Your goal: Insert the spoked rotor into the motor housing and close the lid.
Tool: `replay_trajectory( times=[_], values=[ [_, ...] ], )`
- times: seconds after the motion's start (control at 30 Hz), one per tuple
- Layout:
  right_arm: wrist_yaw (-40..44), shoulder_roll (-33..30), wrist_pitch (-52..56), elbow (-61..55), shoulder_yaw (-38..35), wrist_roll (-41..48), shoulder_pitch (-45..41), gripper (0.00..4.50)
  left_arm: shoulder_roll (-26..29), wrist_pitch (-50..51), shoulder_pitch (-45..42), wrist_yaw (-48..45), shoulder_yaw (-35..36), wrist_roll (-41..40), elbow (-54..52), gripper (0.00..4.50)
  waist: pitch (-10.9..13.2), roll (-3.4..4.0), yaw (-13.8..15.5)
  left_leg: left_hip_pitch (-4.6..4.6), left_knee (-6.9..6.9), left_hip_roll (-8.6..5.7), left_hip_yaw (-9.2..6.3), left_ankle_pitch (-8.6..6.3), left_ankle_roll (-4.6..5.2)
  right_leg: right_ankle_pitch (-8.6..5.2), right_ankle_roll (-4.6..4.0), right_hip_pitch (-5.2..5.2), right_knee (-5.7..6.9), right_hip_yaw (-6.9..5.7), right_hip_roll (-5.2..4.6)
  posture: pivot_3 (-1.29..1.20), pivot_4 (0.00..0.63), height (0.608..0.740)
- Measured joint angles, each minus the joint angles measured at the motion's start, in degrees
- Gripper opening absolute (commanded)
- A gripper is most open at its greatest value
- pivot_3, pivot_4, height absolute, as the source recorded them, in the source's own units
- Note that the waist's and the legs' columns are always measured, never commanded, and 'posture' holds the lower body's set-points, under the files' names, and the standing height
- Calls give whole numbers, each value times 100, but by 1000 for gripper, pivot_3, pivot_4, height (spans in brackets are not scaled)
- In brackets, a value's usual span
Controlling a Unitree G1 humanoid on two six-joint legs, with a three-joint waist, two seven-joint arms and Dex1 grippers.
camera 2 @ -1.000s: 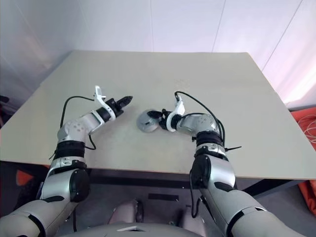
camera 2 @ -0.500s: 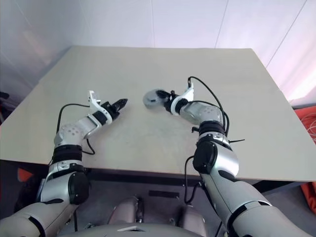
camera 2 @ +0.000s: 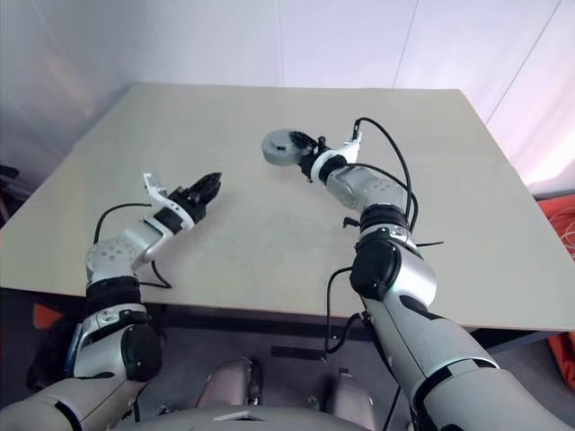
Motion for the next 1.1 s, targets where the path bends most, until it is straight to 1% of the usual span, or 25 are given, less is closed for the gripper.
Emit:
replay_trajectory(
  times=[0.1,0.27,0.43,0.63,0.77,1.1],
  values=[
    [0,-5,2,32,44,0,0,2067,2,202,3,93,24,-165,2,3871,0,0,3,0,2,0,0,0,-1,0,0,0,3,0,0,0,0,740],
    [61,-11,419,6,132,16,13,2067,-59,1127,-62,222,228,-1068,128,3871,0,0,3,0,9,0,-1,-1,-2,0,0,-1,14,0,0,0,0,740],
    [122,300,1133,-346,396,53,226,2067,-115,1326,-328,221,234,-1430,276,3871,0,0,10,4,24,3,-3,-4,-9,0,-1,-1,37,1,0,0,0,740],
    [88,420,1547,-829,500,134,388,2067,-128,1227,-438,148,225,-1482,558,3871,1,-1,94,3,63,9,-6,-6,-14,0,2,2,66,3,-1,0,0,740],
    [20,492,1640,-1002,525,212,457,2067,-128,1121,-500,80,91,-1451,594,3871,1,-1,119,6,69,13,-6,5,-32,-1,3,3,73,4,-1,0,0,740],
    [-46,558,1733,-1290,603,268,534,2067,-123,744,-502,-189,-313,-1079,654,3871,1,-2,111,8,70,10,-11,15,-49,2,9,5,76,6,-1,0,0,740]
  ],
)
